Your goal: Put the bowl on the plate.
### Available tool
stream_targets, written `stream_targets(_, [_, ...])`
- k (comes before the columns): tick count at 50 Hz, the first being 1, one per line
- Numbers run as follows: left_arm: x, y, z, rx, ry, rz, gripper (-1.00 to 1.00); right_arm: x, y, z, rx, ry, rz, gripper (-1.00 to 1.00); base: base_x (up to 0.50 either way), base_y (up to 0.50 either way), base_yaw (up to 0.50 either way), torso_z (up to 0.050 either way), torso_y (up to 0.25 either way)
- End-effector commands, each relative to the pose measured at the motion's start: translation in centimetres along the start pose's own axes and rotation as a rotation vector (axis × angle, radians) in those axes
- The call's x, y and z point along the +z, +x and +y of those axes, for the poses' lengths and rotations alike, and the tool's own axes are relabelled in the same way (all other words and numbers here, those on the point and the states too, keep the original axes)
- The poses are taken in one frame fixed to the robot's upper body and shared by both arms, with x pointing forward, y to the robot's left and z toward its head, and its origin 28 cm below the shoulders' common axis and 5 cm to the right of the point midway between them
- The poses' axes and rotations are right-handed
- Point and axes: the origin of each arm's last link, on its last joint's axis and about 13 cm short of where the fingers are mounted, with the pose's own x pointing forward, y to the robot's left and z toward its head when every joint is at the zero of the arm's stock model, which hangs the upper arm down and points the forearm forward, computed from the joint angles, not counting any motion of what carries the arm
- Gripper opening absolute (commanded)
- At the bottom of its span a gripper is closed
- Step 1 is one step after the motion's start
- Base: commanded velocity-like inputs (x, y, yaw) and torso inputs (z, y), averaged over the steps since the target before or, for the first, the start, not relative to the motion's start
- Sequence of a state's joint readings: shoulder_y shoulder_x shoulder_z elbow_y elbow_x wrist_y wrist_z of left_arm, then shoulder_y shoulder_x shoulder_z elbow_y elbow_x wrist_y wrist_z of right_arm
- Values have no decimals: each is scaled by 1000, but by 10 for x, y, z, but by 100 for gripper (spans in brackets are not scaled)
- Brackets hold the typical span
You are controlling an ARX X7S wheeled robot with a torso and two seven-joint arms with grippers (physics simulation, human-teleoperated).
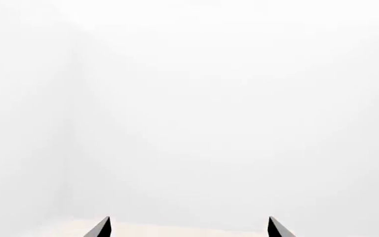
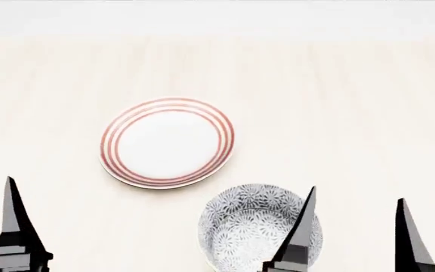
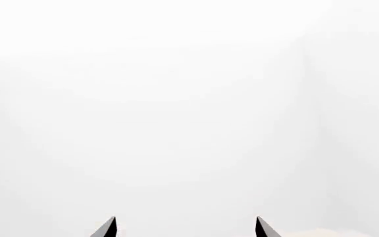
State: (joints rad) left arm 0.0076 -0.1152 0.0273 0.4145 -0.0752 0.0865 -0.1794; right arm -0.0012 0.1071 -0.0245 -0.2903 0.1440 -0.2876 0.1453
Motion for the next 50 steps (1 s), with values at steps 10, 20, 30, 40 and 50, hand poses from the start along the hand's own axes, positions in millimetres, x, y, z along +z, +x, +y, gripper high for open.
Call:
stream_targets(10, [15,3,3,33,-4,-99,100,13,3,0,18,-4,-105,100,500,0,0,0,0])
stream_targets(20, [10,2,1,20,-20,-43,100,12,1,2,39,-6,-92,100,417,0,0,0,0])
stream_targets(30, [-14,-6,-24,-157,-170,404,100,14,-1,4,48,-16,-101,100,0,0,0,0,0])
stream_targets(40, [-17,1,-52,-314,-372,683,100,12,-1,3,41,-18,-96,100,0,0,0,0,0])
stream_targets(50, [-5,4,-71,-420,-580,917,100,13,0,1,26,-17,-104,100,0,0,0,0,0])
